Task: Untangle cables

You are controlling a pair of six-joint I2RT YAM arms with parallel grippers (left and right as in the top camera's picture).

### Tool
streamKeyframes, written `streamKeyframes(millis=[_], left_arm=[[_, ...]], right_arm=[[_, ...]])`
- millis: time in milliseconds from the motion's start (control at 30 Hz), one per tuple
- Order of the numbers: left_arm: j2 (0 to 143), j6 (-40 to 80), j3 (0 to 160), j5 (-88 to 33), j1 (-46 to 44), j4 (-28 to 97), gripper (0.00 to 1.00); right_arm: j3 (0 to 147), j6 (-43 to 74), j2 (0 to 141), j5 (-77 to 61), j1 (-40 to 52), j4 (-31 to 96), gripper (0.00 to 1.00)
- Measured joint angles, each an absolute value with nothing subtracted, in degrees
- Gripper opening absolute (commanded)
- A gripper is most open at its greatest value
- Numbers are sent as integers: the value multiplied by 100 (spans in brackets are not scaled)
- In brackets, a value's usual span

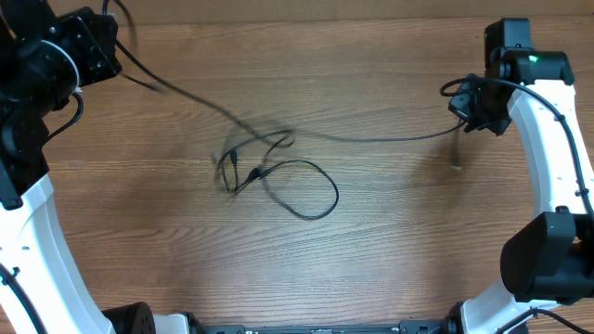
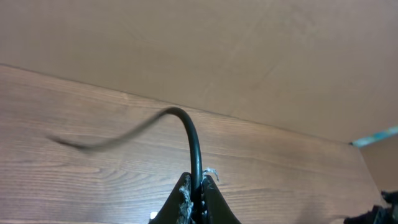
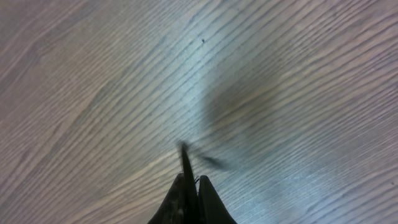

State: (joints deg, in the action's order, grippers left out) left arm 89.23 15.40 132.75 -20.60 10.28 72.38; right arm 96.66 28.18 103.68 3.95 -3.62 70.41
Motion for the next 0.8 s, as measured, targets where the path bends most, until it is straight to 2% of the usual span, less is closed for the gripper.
streamKeyframes(millis=[167, 267, 300, 367, 400, 467, 633, 800], left_arm=[[8925, 1450, 13275, -2126, 1026, 7201, 4], [8925, 1437, 13275, -2156, 1026, 7196, 4], [8925, 1435, 13275, -2187, 1026, 7175, 4], [8925, 1433, 13275, -2244, 1026, 7043, 4], [8925, 1433, 13275, -2287, 1026, 6952, 4], [8923, 1433, 13275, -2458, 1026, 6709, 4], [8923, 1492, 13275, -3083, 1022, 6359, 4], [8923, 1610, 13275, -3500, 838, 6429, 4]], right_arm=[[9666, 2639, 10368, 316, -366, 6997, 6], [9666, 2488, 10368, 235, -366, 6991, 18], [9666, 2397, 10368, 185, -366, 6995, 28], [9666, 2307, 10368, 123, -366, 7002, 54], [9666, 2265, 10368, 99, -366, 7013, 63], [9666, 2226, 10368, 36, -366, 7024, 74], [9666, 1695, 10368, -626, -366, 7089, 74], [9686, 864, 10346, -2158, -307, 7238, 75]])
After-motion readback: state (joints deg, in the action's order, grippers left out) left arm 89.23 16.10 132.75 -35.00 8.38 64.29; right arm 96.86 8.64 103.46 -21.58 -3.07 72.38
